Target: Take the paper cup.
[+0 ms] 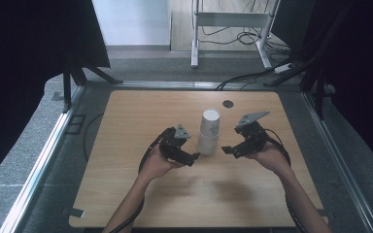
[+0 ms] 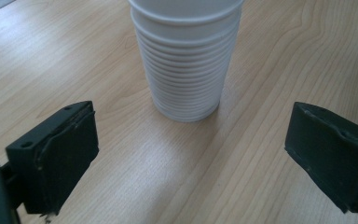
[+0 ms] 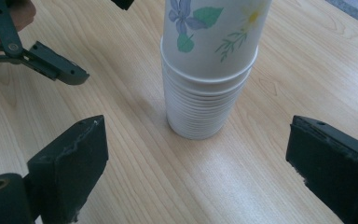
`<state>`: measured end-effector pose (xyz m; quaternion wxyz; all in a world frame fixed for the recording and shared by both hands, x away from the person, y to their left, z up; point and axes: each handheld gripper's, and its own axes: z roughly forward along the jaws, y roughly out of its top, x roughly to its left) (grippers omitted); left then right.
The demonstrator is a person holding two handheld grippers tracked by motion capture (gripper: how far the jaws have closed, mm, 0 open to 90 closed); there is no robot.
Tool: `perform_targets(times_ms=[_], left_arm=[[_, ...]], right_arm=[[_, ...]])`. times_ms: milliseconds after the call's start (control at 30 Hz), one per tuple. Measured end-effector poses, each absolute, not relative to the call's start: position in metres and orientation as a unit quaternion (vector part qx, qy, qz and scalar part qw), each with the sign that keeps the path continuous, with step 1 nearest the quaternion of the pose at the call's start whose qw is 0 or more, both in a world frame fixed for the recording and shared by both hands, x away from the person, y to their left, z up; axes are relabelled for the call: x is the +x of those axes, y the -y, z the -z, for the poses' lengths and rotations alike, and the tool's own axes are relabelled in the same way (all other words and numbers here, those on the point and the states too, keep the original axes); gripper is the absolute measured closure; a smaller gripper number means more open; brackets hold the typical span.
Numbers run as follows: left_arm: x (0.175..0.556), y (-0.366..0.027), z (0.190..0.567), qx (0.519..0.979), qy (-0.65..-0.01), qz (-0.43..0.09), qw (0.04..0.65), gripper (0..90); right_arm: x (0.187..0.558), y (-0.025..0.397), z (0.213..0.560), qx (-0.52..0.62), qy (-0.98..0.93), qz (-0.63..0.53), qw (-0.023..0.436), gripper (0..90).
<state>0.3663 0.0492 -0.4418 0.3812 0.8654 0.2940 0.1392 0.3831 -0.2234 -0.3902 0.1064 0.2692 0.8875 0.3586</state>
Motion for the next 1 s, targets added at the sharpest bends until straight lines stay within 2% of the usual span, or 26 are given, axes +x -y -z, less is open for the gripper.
perform_targets(times_ms=[533,1000], left_arm=[[0.379,-0.038,0.445,0.865,-0.285,-0.144,0.386,8.7],[0.388,-0.028,0.447,0.861,-0.283,-0.14,0.399,12.4]], right_arm=[[0.405,0.207,0.364,0.255,-0.914,-0.305,0.083,3.1],[0.421,0.187,0.341,0.242,-0.935,-0.246,0.082,7.5]])
